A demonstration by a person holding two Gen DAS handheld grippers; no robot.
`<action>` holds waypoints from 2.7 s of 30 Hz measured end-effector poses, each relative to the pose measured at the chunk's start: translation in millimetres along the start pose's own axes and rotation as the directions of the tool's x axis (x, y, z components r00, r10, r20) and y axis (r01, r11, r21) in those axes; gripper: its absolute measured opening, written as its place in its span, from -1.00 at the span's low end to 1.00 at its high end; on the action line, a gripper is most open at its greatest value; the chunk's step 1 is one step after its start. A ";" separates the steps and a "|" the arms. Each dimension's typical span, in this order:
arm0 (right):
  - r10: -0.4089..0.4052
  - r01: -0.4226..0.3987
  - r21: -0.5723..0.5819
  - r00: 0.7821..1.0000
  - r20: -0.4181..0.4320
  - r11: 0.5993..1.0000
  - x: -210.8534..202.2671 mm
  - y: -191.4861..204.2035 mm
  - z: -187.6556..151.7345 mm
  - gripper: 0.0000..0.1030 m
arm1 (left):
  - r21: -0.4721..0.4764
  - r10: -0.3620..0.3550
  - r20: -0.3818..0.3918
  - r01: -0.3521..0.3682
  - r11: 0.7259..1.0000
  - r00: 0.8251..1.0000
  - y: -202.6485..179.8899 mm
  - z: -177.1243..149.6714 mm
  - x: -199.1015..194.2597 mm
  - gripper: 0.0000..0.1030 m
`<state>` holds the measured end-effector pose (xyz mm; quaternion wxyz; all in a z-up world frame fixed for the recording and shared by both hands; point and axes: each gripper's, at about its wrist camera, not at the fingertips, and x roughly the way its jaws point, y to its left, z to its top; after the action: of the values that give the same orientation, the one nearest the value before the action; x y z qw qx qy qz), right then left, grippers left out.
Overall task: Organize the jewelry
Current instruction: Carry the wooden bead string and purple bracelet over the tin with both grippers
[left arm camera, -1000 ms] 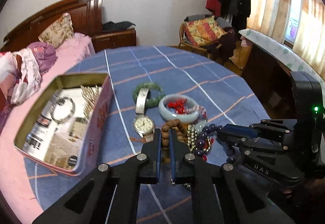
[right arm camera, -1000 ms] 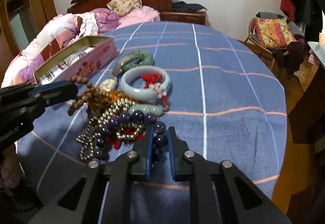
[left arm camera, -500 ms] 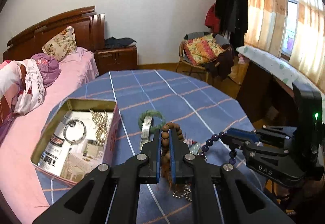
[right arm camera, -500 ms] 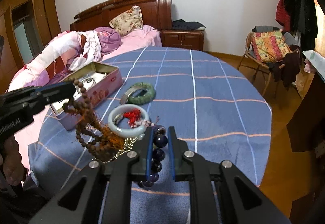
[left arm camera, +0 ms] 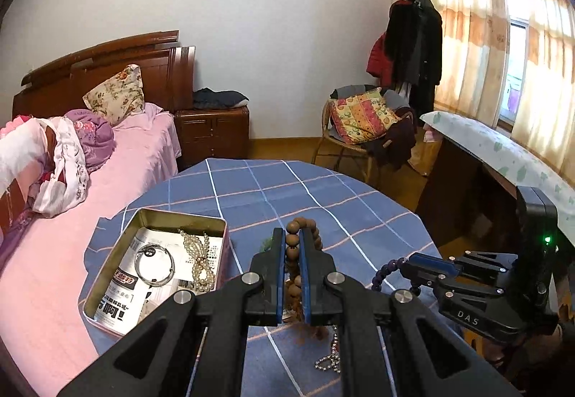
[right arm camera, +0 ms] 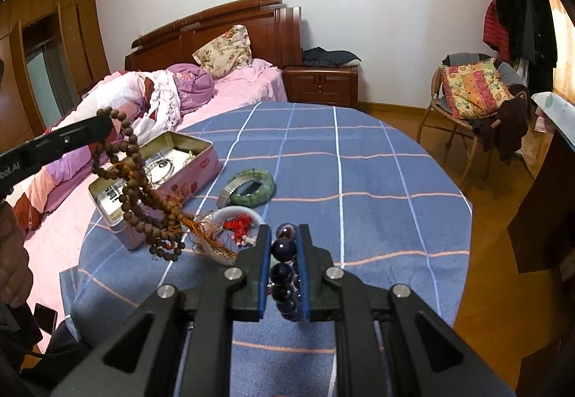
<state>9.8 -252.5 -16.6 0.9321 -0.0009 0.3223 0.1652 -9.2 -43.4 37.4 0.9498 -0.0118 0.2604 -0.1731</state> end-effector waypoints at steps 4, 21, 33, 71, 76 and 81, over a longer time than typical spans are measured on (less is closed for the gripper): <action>0.004 -0.004 -0.003 1.000 0.009 1.000 -3.2 1.6 0.7 -0.68 | -0.003 0.008 0.021 -0.008 1.000 1.000 3.6 4.0 -5.1 -0.88; 0.033 -0.032 -0.018 0.998 0.054 0.999 -6.3 11.3 19.5 -0.69 | 0.022 0.081 0.100 -0.083 0.996 0.992 20.7 31.7 -24.3 -0.88; 0.114 -0.107 -0.080 0.990 0.082 0.991 0.1 49.9 46.4 -0.68 | -0.019 0.178 0.090 -0.177 0.984 0.980 57.8 32.2 -26.5 -0.88; 0.317 -0.314 -0.203 0.948 -0.017 0.928 72.9 167.0 79.3 -0.69 | -0.133 0.282 -0.052 -0.287 0.949 0.958 139.0 0.5 6.5 -0.88; 0.318 -0.322 -0.204 0.947 -0.056 0.924 87.6 174.3 73.0 -0.69 | -0.143 0.280 -0.075 -0.288 0.947 0.957 145.4 -6.2 12.9 -0.88; 0.312 -0.324 -0.205 0.946 -0.090 0.923 100.0 177.6 65.5 -0.68 | -0.150 0.275 -0.101 -0.288 0.946 0.956 149.7 -12.6 20.2 -0.88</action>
<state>68.2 -46.7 -6.1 0.8778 -0.0547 0.3241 0.3484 49.1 91.4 -0.2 0.9497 -0.0453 0.3097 -0.0140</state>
